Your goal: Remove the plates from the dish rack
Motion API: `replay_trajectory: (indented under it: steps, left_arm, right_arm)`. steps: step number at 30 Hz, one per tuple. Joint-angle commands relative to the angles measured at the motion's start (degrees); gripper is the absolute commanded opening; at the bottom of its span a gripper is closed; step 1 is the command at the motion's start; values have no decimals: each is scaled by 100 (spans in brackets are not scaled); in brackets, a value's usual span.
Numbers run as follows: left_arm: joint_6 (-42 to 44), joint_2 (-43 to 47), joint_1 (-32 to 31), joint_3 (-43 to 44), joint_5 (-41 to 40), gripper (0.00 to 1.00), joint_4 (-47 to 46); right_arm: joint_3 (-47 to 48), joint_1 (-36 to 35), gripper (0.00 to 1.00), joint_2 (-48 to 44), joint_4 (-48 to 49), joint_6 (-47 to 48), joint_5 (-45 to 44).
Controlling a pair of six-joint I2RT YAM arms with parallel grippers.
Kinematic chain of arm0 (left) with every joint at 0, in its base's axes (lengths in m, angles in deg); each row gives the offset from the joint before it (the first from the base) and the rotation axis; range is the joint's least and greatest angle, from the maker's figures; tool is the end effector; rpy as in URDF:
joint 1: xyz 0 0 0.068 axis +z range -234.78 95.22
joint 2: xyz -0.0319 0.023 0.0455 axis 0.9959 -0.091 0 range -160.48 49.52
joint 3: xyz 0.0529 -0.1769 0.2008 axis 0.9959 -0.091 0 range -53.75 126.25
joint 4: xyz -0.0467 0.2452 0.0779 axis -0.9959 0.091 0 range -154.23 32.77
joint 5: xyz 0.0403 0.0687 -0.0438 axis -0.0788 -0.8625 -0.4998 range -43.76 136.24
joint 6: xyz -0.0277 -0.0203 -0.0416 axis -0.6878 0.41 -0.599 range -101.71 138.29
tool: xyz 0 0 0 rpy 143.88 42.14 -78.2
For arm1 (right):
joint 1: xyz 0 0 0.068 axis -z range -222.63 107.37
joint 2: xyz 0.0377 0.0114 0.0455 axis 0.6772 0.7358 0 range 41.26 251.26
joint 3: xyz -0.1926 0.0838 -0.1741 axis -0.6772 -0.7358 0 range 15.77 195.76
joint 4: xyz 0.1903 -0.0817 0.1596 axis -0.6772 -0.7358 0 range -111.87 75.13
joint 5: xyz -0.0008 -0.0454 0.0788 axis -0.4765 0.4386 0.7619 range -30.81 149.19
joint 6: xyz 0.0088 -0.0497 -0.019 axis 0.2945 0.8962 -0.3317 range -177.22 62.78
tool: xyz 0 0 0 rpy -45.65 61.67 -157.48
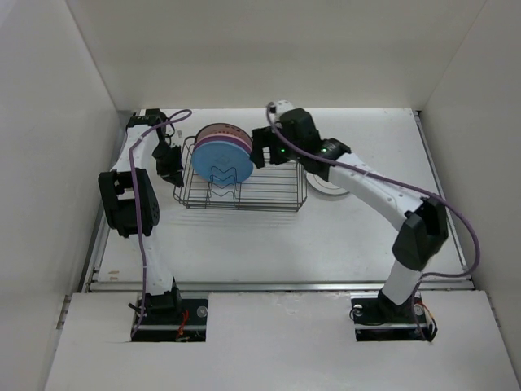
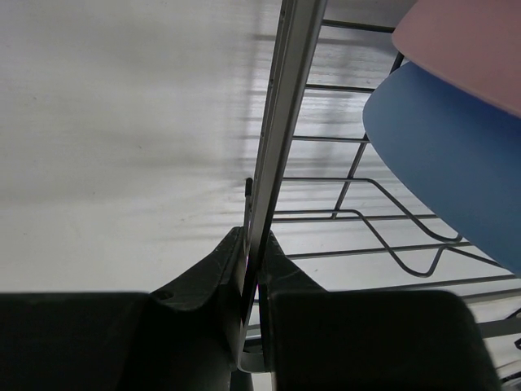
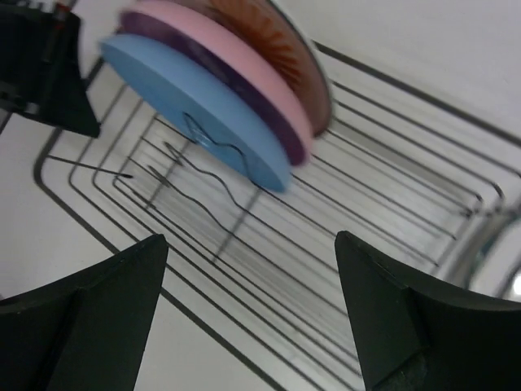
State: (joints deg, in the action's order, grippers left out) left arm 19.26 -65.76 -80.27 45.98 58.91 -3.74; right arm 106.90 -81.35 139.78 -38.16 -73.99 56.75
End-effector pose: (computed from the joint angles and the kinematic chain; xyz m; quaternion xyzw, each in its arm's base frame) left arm 0.4105 0.0245 0.2388 -0.0171 0.9865 -0.1036 0.1258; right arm 0.3163 0.2516 0.3467 -0.1550 0.8549 0.2140 0.4465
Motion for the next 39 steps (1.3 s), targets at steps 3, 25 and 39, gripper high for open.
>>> replay_trajectory:
  steps: [3, 25, 39]
  left_arm:
    - [-229, -179, 41, -41, -581, 0, 156]
    - [1412, 1816, -134, -365, -476, 95, -1566]
    - [2777, 1201, -1084, 285, 131, 64, -1391]
  right_arm:
    - [1578, -320, 84, 1377, 184, 1062, 103]
    - [1030, 373, 83, 397, 492, -421, 525]
    - [370, 1876, 79, 694, -764, -1539, 121]
